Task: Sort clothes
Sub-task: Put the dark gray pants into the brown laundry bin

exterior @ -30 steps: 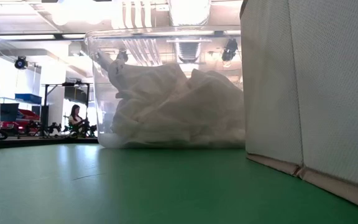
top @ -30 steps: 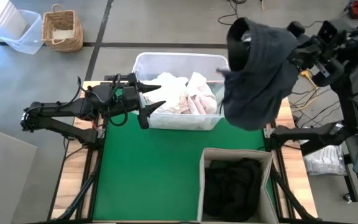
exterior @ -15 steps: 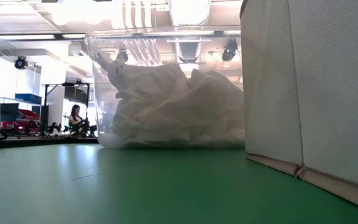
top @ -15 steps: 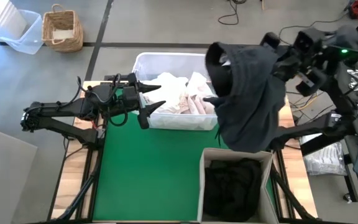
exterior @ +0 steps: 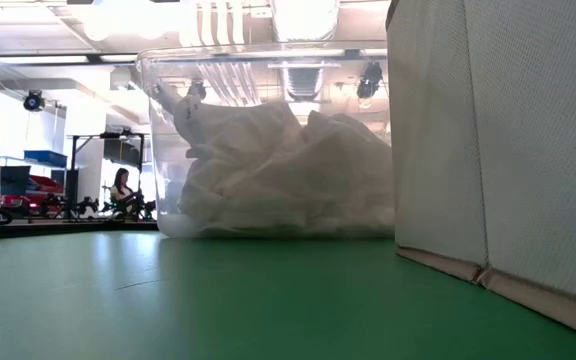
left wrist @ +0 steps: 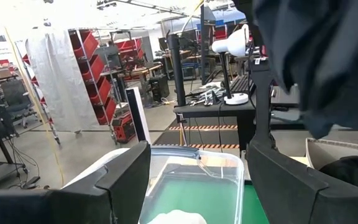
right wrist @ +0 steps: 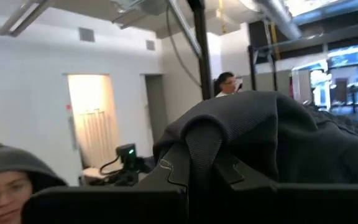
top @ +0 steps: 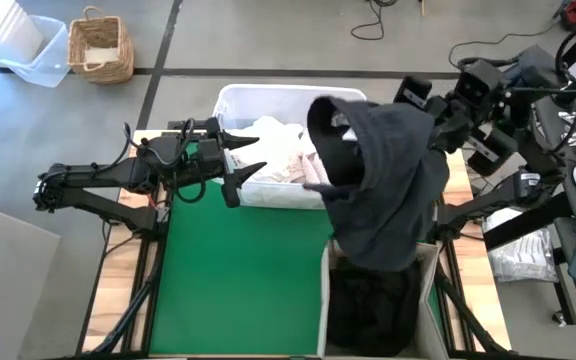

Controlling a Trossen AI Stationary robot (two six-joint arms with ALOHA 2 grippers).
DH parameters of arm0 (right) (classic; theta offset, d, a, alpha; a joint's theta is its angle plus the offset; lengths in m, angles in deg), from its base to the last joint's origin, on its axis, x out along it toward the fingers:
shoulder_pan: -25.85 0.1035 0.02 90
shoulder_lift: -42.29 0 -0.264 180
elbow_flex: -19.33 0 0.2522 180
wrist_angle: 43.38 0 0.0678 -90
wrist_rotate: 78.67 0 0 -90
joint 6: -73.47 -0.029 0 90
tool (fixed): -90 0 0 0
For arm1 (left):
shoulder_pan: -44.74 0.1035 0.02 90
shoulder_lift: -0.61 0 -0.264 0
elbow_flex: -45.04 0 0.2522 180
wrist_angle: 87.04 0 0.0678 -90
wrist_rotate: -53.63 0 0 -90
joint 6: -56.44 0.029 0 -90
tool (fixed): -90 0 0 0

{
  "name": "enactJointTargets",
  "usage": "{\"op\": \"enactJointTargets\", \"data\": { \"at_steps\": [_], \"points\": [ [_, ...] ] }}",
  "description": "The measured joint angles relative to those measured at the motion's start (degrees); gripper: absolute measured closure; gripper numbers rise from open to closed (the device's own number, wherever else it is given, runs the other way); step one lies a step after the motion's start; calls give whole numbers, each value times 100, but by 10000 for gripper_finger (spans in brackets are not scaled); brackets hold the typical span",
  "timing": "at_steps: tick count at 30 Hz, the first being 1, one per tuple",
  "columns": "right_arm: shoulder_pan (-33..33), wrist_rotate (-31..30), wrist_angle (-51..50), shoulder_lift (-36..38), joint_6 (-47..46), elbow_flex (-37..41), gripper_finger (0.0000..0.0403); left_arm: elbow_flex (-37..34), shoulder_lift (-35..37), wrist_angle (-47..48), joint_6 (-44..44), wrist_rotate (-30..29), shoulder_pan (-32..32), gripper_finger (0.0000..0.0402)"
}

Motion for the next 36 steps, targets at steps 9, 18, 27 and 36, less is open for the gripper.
{"op": "enactJointTargets", "data": {
  "at_steps": [9, 18, 27, 36],
  "points": [
    [1028, -660, -839, -3, 705, 4, 390, 0, 0, 0, -157, 0, 0, 157],
    [2177, -1852, -1757, 20, 1624, -17, 390, 0, 128, -39, -277, 0, -23, 157],
    [2494, -3121, -2807, 241, 1762, -15, 390, 0, 190, -35, -286, 2, -139, 157],
    [2494, -3406, -3553, 186, 1211, 7, 390, 0, 190, -17, -286, 2, -151, 157]
  ]
}}
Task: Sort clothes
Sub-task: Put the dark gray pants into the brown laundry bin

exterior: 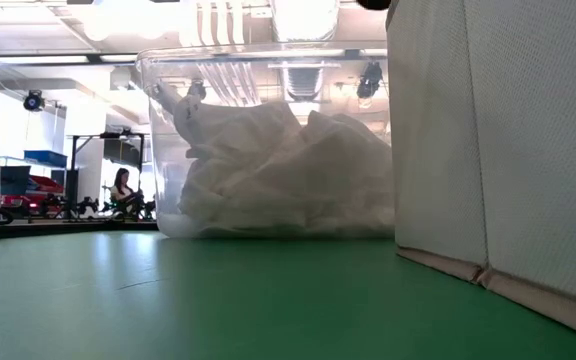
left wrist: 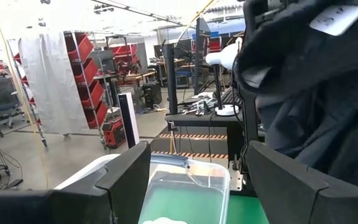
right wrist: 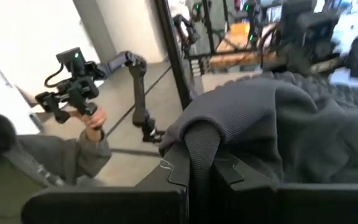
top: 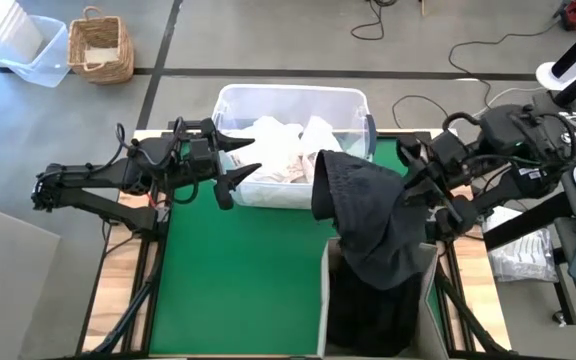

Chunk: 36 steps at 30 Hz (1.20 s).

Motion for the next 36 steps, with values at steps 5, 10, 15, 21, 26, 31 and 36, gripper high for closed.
{"op": "enactJointTargets", "data": {
  "at_steps": [5, 10, 15, 21, 26, 31, 36],
  "points": [
    [89, 209, -686, -19, -394, -17, 390, 0, 0, 23, 0, 0, 0, 157],
    [338, 291, -1366, -66, -538, -11, 390, 0, 0, 24, -15, 0, 0, 157],
    [702, 417, -1950, -158, -641, -1, 390, 0, 0, 36, -102, 0, 0, 157],
    [1068, 448, -2641, -378, -1155, 31, 390, 0, -11, 29, -126, 0, 0, 157],
    [1264, 452, -2956, -680, -1488, 37, 390, 0, -30, 31, -127, 0, 0, 157],
    [1420, 485, -3161, -988, -1665, 37, 390, 0, -44, 45, -127, 0, 0, 157],
    [1537, 485, -3154, -1227, -1664, 37, 390, 1, -44, 63, -204, -1, 0, 157]
  ]
}}
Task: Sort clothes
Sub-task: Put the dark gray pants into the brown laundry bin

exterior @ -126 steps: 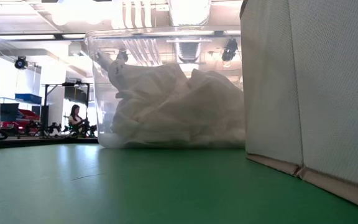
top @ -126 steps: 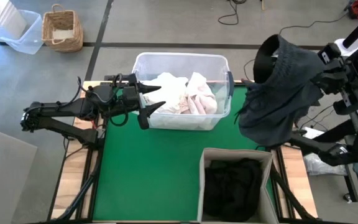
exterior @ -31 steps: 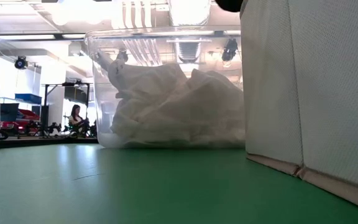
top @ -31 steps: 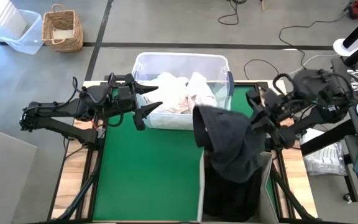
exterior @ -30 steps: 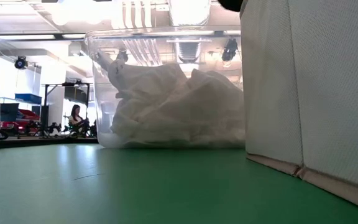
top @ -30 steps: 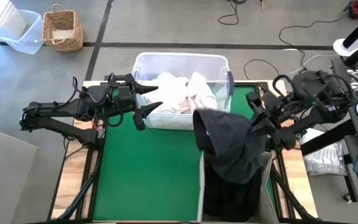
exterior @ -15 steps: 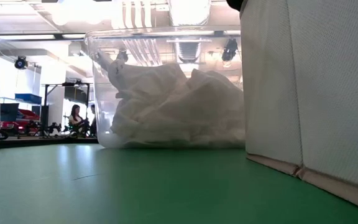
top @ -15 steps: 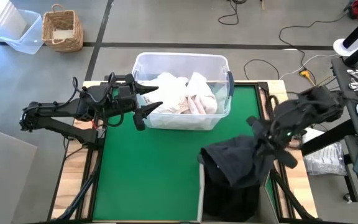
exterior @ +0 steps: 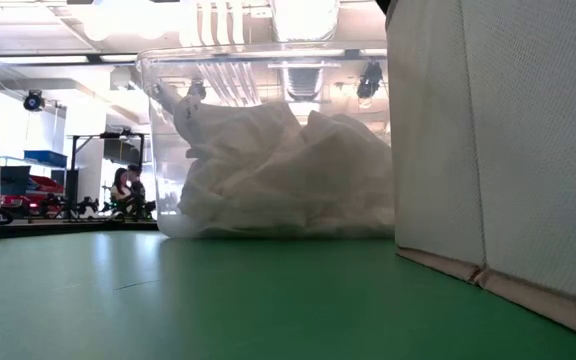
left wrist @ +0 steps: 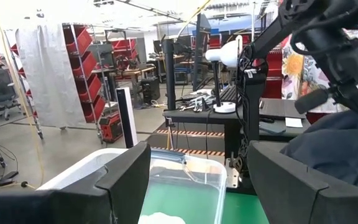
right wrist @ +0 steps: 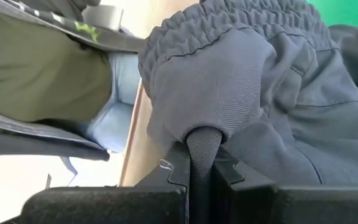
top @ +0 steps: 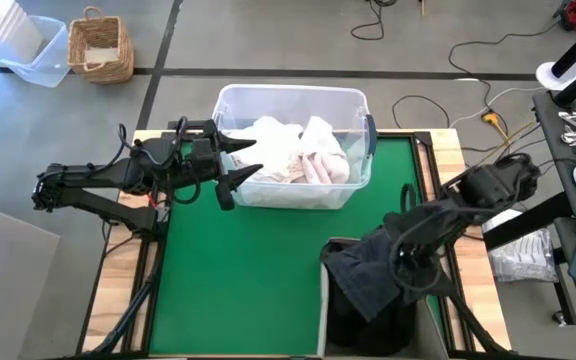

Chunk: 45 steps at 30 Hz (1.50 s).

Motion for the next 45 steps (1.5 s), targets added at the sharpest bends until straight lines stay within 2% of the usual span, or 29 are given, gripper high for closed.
{"op": "enactJointTargets", "data": {
  "at_steps": [13, 17, 23, 34, 40, 45],
  "points": [
    [161, 1, 168, -699, 149, 28, 390, -1, 0, 24, -78, -1, 0, 157],
    [223, 237, 156, -947, 126, 40, 390, -1, 0, 70, -78, 0, 0, 157],
    [456, 52, -303, -1222, -7, 178, 390, -1, 2, 99, -98, -2, -2, 157],
    [511, -56, 535, -956, 357, 1702, 390, -1, 7, 91, -250, -2, -54, 157],
    [557, -52, 1317, -752, 206, 2599, 390, -1, 38, 93, -363, -1, -177, 157],
    [611, -103, 1444, -721, -157, 2904, 385, -1, 141, 93, -389, -2, -466, 157]
  ]
}}
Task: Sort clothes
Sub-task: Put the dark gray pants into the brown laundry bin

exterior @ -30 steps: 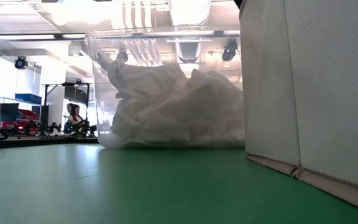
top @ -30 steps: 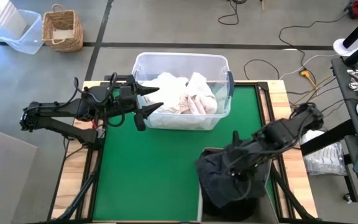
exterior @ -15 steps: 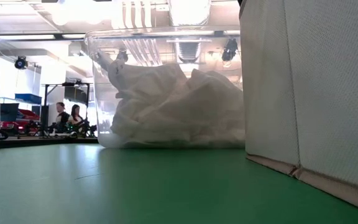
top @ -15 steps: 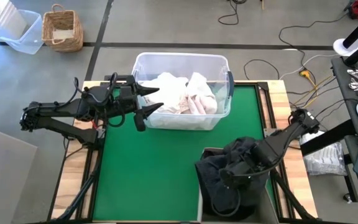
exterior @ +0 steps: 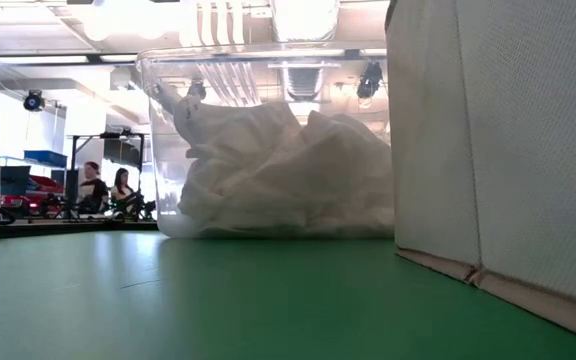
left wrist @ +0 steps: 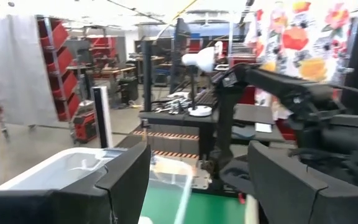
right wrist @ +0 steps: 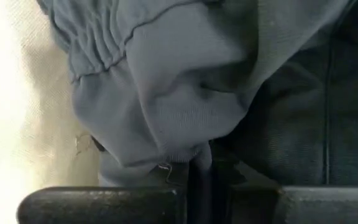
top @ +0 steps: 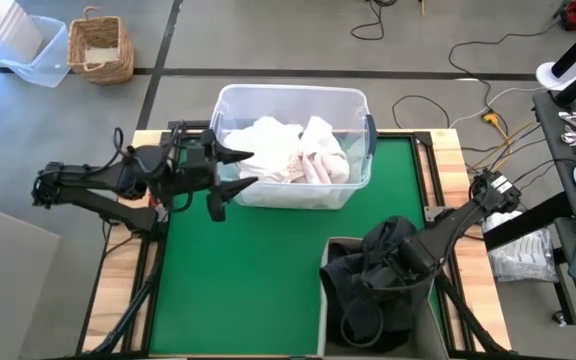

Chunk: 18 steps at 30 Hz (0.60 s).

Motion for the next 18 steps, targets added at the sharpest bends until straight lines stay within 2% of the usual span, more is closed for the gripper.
{"op": "enactJointTargets", "data": {
  "at_steps": [5, 12, 18],
  "points": [
    [105, -328, 12, 148, -166, -50, 350, 0, 212, 149, 39, -163, -369, 157],
    [289, -877, -82, 688, -786, -168, 273, 0, 402, 664, 42, -1204, -1007, 157],
    [404, -1345, -210, 1211, -1361, -168, 233, 0, 428, 740, 62, -1346, -1478, 157]
  ]
}}
